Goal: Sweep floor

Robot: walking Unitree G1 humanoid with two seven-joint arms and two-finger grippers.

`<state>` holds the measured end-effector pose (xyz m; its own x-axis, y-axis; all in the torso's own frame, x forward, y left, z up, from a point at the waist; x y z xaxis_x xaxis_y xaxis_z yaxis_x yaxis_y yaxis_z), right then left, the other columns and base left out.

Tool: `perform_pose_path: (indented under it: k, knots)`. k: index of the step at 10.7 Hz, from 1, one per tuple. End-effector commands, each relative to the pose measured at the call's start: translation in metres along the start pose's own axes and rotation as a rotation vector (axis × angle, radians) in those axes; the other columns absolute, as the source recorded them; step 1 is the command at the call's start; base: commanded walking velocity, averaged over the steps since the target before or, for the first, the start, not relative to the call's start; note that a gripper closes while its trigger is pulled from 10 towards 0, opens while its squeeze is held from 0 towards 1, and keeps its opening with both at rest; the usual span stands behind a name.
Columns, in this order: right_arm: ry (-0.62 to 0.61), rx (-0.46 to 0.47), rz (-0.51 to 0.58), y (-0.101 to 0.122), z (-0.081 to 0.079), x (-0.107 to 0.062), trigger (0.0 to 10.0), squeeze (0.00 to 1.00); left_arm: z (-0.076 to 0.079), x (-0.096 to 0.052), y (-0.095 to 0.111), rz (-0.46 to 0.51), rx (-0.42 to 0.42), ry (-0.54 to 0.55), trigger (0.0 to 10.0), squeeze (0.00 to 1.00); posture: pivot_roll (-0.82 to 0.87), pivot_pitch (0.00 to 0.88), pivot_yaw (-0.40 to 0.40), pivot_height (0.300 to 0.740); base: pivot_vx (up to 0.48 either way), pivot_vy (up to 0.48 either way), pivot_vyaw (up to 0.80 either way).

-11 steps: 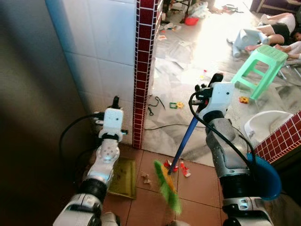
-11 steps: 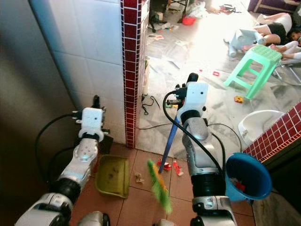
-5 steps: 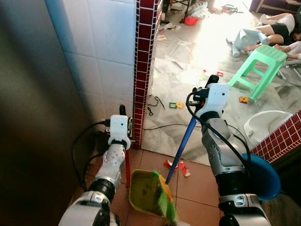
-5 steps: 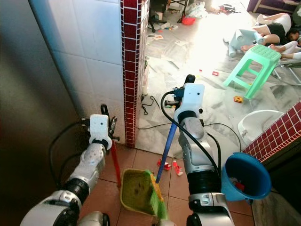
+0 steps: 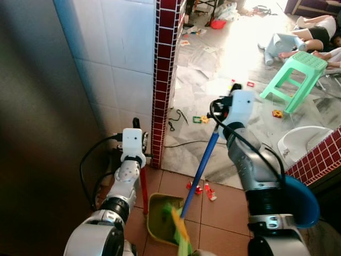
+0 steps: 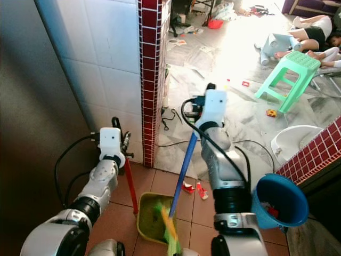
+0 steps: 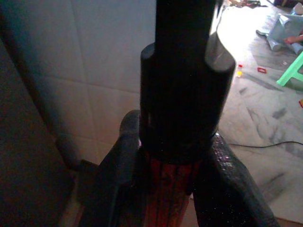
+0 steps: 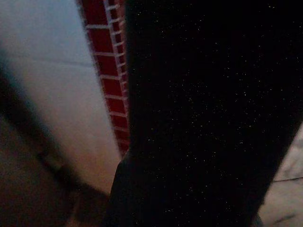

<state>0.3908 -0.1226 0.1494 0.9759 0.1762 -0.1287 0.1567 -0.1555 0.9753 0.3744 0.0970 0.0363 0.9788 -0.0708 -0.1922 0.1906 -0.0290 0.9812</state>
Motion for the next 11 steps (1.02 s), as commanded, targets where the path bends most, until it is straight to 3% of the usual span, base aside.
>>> perform_pose_path:
  k: [1, 2, 3, 4, 5, 7, 9, 11]
  knots:
    - [0.091, 0.008, -0.022, 0.009, -0.014, -0.001, 10.0, 0.0, 0.005, 0.003, 0.003, -0.006, -0.017, -0.011, 10.0, 0.0, -0.14, 0.0, -0.067, 0.74, 0.0, 0.0, 0.0]
    - [0.169, 0.004, -0.021, 0.016, -0.025, -0.004, 10.0, 0.0, 0.005, 0.003, 0.003, -0.006, -0.016, -0.015, 10.0, 0.0, -0.14, 0.0, -0.067, 0.74, 0.0, 0.0, 0.0]
    - [0.281, 0.001, 0.063, 0.039, -0.04, -0.009, 10.0, 0.0, 0.006, 0.003, 0.003, -0.008, -0.017, -0.02, 10.0, 0.0, -0.14, 0.0, -0.067, 0.74, 0.0, 0.0, 0.0]
    - [0.318, -0.008, 0.161, 0.062, -0.044, -0.013, 10.0, 0.0, 0.008, 0.003, 0.002, -0.012, -0.019, -0.023, 10.0, 0.0, -0.15, 0.0, -0.063, 0.74, 0.0, 0.0, 0.0]
    - [0.331, -0.001, 0.256, 0.086, -0.044, -0.017, 10.0, 0.0, 0.009, 0.003, 0.002, -0.017, -0.026, -0.034, 10.0, 0.0, -0.15, 0.0, -0.063, 0.74, 0.0, 0.0, 0.0]
    - [0.294, -0.063, 0.378, 0.114, -0.036, -0.021, 10.0, 0.0, 0.01, 0.003, 0.002, -0.017, -0.033, -0.041, 10.0, 0.0, -0.15, 0.0, -0.062, 0.74, 0.0, 0.0, 0.0]
    - [0.242, -0.133, 0.414, 0.118, -0.024, -0.022, 10.0, 0.0, 0.01, 0.004, 0.002, -0.014, -0.033, -0.033, 10.0, 0.0, -0.14, 0.0, -0.062, 0.74, 0.0, 0.0, 0.0]
    - [0.19, -0.222, 0.399, 0.106, -0.005, -0.017, 10.0, 0.0, 0.012, 0.007, 0.017, 0.046, -0.024, -0.076, 10.0, 0.0, -0.14, 0.0, -0.029, 0.74, 0.0, 0.0, 0.0]
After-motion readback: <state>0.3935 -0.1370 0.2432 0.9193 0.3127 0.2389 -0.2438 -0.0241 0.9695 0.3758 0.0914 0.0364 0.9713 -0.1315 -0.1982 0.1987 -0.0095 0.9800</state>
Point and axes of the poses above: a point about 5 cm out from each wrist's last joint towards the gripper, its own x axis pointing out of the wrist towards the gripper, its own y axis along the axis of the wrist's last joint, z = x × y, the point moved 5 cm from there along x, pointing out of the wrist towards the gripper, and after that the axes turned 2 degrees about x, right-handed, at the moved point
